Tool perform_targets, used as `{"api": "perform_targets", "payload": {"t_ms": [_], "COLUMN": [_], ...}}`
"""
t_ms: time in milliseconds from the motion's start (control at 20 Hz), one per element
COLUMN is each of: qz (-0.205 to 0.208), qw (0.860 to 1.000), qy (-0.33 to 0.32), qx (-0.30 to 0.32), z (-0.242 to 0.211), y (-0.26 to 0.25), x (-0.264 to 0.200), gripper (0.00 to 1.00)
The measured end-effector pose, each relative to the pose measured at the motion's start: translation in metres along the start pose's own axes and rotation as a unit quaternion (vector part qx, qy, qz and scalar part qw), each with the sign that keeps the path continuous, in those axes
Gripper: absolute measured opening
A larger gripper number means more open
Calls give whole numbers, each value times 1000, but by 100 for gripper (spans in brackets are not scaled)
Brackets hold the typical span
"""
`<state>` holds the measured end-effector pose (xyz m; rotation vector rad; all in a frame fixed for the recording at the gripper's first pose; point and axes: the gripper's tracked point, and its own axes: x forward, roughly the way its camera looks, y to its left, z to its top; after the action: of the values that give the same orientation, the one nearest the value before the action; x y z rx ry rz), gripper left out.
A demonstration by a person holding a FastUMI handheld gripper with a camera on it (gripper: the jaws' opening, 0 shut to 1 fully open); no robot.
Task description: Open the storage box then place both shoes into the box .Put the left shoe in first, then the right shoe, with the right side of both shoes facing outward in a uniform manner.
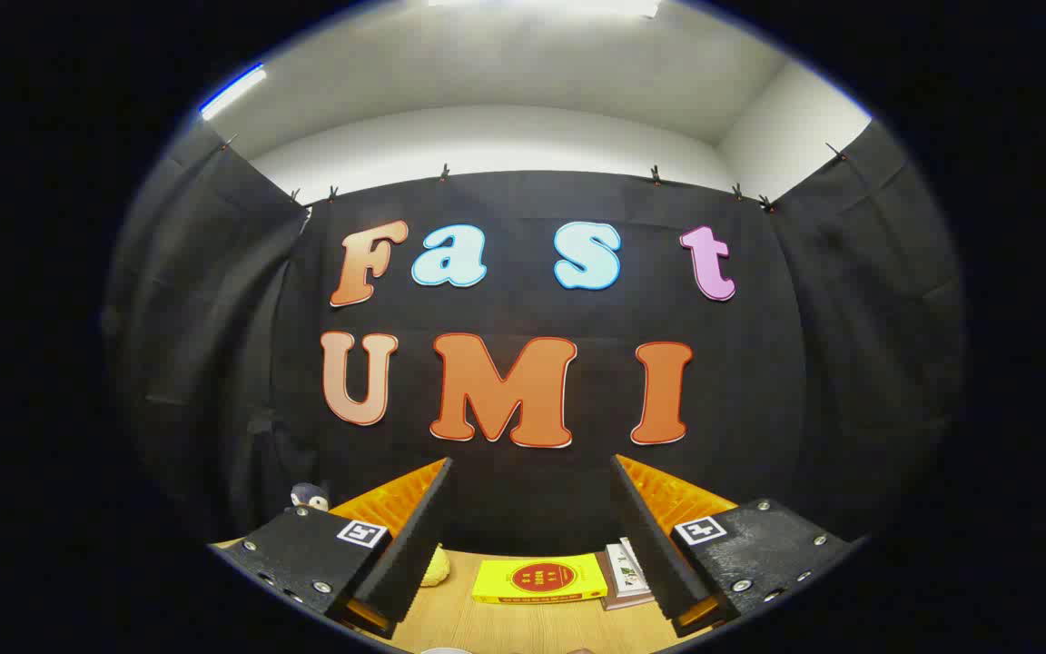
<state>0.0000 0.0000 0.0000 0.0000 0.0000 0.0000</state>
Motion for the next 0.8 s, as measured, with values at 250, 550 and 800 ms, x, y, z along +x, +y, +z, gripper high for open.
{"api": "perform_targets", "payload": {"t_ms": [250, 550, 800], "qz": [-13, -20, -9], "qw": [1000, 1000, 999], "qy": [6, 10, 24], "qx": [3, 9, 19], "z": [-5, -7, -16], "y": [-11, -18, -10], "x": [-1, 1, 2], "gripper": [99, 99, 99]}}
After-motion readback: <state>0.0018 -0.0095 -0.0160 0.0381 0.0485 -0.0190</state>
